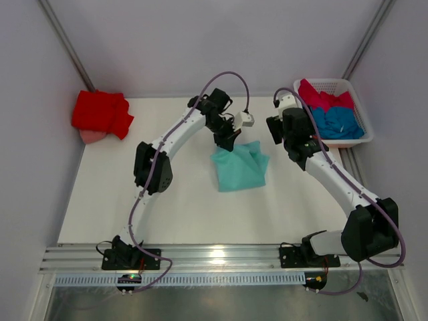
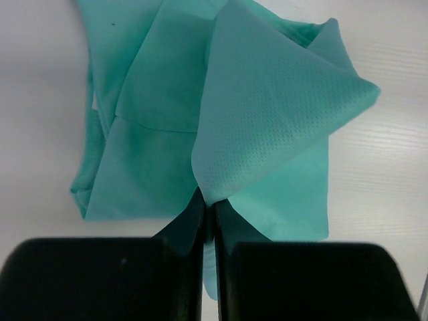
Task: Fold and stack the t-shirts
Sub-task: Fold the tshirt
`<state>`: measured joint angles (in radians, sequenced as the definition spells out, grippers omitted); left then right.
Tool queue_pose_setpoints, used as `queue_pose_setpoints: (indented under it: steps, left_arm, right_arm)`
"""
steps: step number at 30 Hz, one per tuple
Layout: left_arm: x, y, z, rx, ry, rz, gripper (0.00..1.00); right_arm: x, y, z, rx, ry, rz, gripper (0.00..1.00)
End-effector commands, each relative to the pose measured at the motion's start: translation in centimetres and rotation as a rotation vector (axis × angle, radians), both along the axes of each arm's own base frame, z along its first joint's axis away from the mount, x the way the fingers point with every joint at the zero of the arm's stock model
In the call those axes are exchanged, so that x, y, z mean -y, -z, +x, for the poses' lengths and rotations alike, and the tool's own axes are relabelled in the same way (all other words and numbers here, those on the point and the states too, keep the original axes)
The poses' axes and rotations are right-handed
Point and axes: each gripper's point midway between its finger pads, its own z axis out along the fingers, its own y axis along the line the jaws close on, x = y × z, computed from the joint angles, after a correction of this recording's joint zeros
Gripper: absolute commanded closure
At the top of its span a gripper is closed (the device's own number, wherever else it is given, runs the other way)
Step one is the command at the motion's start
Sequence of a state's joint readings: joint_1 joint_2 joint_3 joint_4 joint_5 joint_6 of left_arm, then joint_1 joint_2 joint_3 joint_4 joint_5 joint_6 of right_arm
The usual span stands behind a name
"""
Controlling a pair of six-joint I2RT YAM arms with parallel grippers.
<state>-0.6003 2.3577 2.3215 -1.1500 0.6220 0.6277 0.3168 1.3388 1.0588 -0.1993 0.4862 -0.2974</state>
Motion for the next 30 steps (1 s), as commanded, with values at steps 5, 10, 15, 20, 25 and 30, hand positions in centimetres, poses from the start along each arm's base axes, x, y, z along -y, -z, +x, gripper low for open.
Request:
queue_pose_setpoints:
  steps: [5, 10, 15, 20, 25, 30]
  left_arm:
    - [2.1, 1.2, 4.0, 0.117, -0.034, -0.039, 1.00]
    - [2.3, 1.8, 5.4, 0.162, -0.048, -0.033, 1.00]
    - [2.4, 2.0, 6.6, 0.203, -0.084, -0.021, 1.00]
    - [3.0, 1.2, 8.2, 0.251, -0.154, -0.054, 1.00]
    - [3.3, -1.6, 8.1, 0.269, -0.146, -0.093, 1.00]
    - [1.8, -4.5, 5.0, 0.221, -0.105, -0.072, 1.00]
  right_arm:
    - [-0.8, 0.9, 1.0, 0.002, -0.011, 0.037, 0.01]
    - [-1.0, 1.2, 1.0, -0.005, -0.020, 0.048, 0.01]
    - [-1.2, 1.4, 1.0, -0.010, -0.024, 0.064, 0.01]
    - [-1.1, 1.4, 0.9, -0.011, -0.020, 0.062, 0.01]
    - [-0.9, 1.4, 1.0, -0.005, -0.008, 0.050, 0.00]
    - [-0.6, 0.8, 1.0, 0.010, 0.012, 0.050, 0.01]
